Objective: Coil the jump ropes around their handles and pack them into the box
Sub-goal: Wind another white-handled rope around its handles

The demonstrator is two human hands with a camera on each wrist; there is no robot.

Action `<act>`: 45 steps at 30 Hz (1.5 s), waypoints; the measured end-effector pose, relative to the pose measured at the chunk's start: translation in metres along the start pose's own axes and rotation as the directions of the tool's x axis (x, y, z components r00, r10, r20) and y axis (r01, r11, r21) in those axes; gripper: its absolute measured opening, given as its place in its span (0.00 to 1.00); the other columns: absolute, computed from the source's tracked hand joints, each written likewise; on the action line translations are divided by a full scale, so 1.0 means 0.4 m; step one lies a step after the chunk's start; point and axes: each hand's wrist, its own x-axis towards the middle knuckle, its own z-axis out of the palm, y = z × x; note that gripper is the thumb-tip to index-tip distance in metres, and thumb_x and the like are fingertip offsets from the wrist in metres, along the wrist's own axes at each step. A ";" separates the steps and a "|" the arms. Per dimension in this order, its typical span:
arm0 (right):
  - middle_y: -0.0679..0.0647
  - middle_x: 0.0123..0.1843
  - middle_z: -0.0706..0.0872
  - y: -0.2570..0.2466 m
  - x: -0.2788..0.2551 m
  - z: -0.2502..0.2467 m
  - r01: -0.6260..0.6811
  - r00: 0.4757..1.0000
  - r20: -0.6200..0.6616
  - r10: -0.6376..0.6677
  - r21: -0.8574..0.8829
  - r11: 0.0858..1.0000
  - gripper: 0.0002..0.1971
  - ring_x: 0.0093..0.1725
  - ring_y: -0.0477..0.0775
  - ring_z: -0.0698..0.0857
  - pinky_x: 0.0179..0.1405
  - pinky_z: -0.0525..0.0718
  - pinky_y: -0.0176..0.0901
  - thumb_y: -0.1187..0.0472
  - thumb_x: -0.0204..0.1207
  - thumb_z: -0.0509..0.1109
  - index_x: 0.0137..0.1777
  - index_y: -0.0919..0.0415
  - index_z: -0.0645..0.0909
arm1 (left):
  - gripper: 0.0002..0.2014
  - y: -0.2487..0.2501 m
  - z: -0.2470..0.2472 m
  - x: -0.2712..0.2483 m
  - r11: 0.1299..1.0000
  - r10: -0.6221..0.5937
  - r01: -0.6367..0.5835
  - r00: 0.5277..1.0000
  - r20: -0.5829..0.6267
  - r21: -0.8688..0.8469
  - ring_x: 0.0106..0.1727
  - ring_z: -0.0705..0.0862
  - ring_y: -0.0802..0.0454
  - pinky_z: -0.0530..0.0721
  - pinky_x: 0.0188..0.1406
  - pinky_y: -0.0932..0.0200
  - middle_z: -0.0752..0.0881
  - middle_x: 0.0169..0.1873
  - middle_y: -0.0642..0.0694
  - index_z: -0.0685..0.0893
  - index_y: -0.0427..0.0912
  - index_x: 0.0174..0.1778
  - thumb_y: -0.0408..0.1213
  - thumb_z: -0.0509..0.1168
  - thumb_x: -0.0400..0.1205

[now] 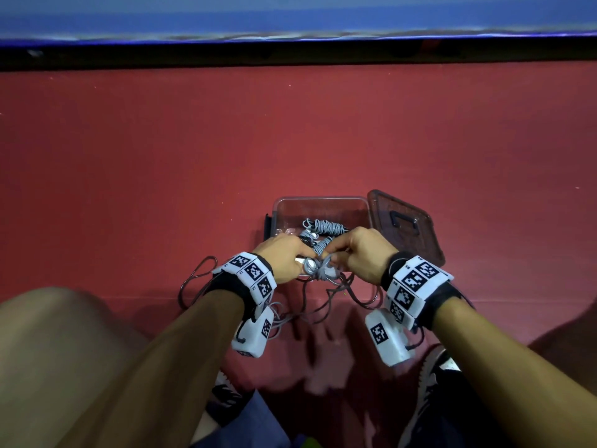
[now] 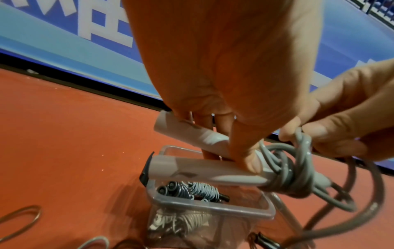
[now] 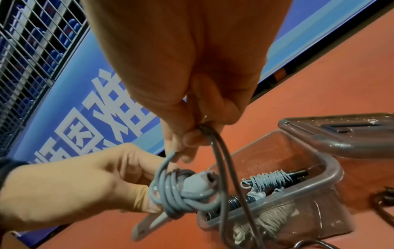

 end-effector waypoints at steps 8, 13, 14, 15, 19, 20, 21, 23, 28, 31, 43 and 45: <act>0.46 0.33 0.90 0.031 0.006 0.004 -0.022 0.991 -0.134 0.023 0.008 1.000 0.13 0.34 0.38 0.85 0.30 0.73 0.20 0.46 0.68 0.83 0.37 0.54 0.90 | 0.18 -0.029 -0.019 -0.003 0.971 0.071 -0.056 0.996 0.057 -0.232 0.63 0.84 0.61 0.73 0.58 0.75 0.90 0.62 0.53 0.89 0.48 0.68 0.33 0.74 0.82; 0.46 0.24 0.86 0.041 0.003 0.014 -0.061 0.986 -0.144 0.085 0.166 0.984 0.21 0.26 0.43 0.83 0.31 0.81 0.31 0.42 0.65 0.84 0.28 0.58 0.84 | 0.16 -0.023 -0.020 -0.006 0.910 0.122 -0.078 0.989 0.084 -0.407 0.49 0.87 0.67 0.80 0.54 0.70 0.93 0.50 0.59 0.92 0.51 0.63 0.31 0.75 0.81; 0.47 0.22 0.85 0.042 0.003 0.013 -0.064 0.986 -0.133 0.098 0.239 0.969 0.21 0.25 0.42 0.81 0.30 0.79 0.32 0.44 0.66 0.84 0.27 0.60 0.84 | 0.16 -0.021 -0.022 -0.007 0.894 0.124 -0.074 0.989 0.085 -0.442 0.45 0.87 0.70 0.81 0.52 0.70 0.93 0.46 0.61 0.92 0.51 0.62 0.29 0.74 0.81; 0.47 0.21 0.83 0.041 0.003 0.012 -0.062 0.987 -0.120 0.105 0.315 0.947 0.20 0.23 0.43 0.78 0.28 0.78 0.33 0.46 0.67 0.83 0.27 0.61 0.85 | 0.17 -0.019 -0.024 -0.008 0.877 0.125 -0.072 0.989 0.081 -0.475 0.44 0.88 0.70 0.82 0.53 0.68 0.93 0.44 0.62 0.92 0.51 0.63 0.28 0.73 0.81; 0.44 0.18 0.79 0.023 -0.006 0.002 -0.056 0.993 -0.058 0.107 0.566 0.822 0.13 0.17 0.38 0.71 0.19 0.70 0.28 0.61 0.76 0.78 0.42 0.74 0.89 | 0.20 -0.023 -0.017 -0.004 0.790 0.135 -0.094 0.991 0.023 -0.605 0.56 0.89 0.55 0.83 0.72 0.48 0.93 0.55 0.48 0.91 0.46 0.64 0.23 0.73 0.79; 0.47 0.19 0.80 0.022 -0.007 0.004 -0.060 0.993 -0.047 0.111 0.606 0.793 0.13 0.17 0.39 0.72 0.18 0.71 0.28 0.63 0.78 0.76 0.45 0.78 0.87 | 0.20 -0.026 -0.013 -0.002 0.765 0.131 -0.096 0.991 0.007 -0.637 0.57 0.88 0.53 0.82 0.73 0.46 0.93 0.56 0.46 0.90 0.42 0.65 0.21 0.73 0.79; 0.51 0.23 0.82 0.022 -0.005 0.006 -0.062 0.993 -0.043 0.114 0.632 0.772 0.14 0.19 0.40 0.74 0.19 0.73 0.30 0.65 0.79 0.74 0.46 0.81 0.86 | 0.21 -0.025 -0.012 -0.001 0.744 0.128 -0.101 0.992 -0.007 -0.661 0.57 0.88 0.52 0.81 0.74 0.45 0.92 0.57 0.44 0.89 0.39 0.66 0.20 0.73 0.78; 0.60 0.32 0.85 0.023 -0.001 0.016 -0.070 0.991 -0.043 0.126 0.637 0.767 0.10 0.25 0.46 0.79 0.24 0.80 0.34 0.68 0.80 0.73 0.46 0.78 0.87 | 0.21 -0.025 -0.009 0.003 0.710 0.115 -0.099 0.993 -0.024 -0.697 0.59 0.88 0.50 0.81 0.74 0.44 0.91 0.59 0.41 0.88 0.37 0.67 0.19 0.72 0.79; 0.49 0.26 0.84 0.019 0.002 0.027 -0.103 0.989 -0.027 0.146 0.584 0.805 0.16 0.21 0.39 0.78 0.21 0.75 0.31 0.74 0.84 0.63 0.41 0.58 0.87 | 0.17 -0.021 -0.005 0.013 0.639 0.054 -0.093 0.996 -0.076 -0.763 0.60 0.89 0.44 0.82 0.72 0.42 0.91 0.58 0.38 0.87 0.38 0.66 0.21 0.70 0.81; 0.46 0.28 0.86 0.008 -0.005 0.036 -0.119 0.992 0.030 0.122 0.536 0.836 0.15 0.23 0.36 0.81 0.21 0.74 0.30 0.71 0.87 0.61 0.40 0.61 0.83 | 0.15 -0.019 -0.010 0.015 0.644 0.005 -0.093 0.993 -0.117 -0.759 0.53 0.91 0.47 0.87 0.59 0.53 0.93 0.52 0.40 0.84 0.34 0.66 0.22 0.68 0.83; 0.60 0.44 0.94 -0.010 -0.008 0.064 -0.212 0.977 0.161 0.143 0.606 0.766 0.07 0.41 0.49 0.90 0.23 0.71 0.35 0.65 0.84 0.68 0.42 0.61 0.79 | 0.14 -0.001 -0.002 0.023 0.698 -0.131 -0.088 0.960 -0.247 -0.710 0.52 0.92 0.48 0.89 0.61 0.44 0.94 0.51 0.44 0.89 0.44 0.62 0.29 0.73 0.81; 0.60 0.45 0.94 -0.019 -0.018 0.062 -0.223 0.973 0.190 0.131 0.626 0.748 0.07 0.46 0.52 0.88 0.20 0.67 0.33 0.65 0.84 0.67 0.44 0.60 0.79 | 0.19 -0.007 -0.001 0.027 0.718 -0.179 -0.048 0.951 -0.251 -0.694 0.53 0.92 0.50 0.88 0.63 0.41 0.93 0.52 0.45 0.88 0.44 0.64 0.38 0.75 0.77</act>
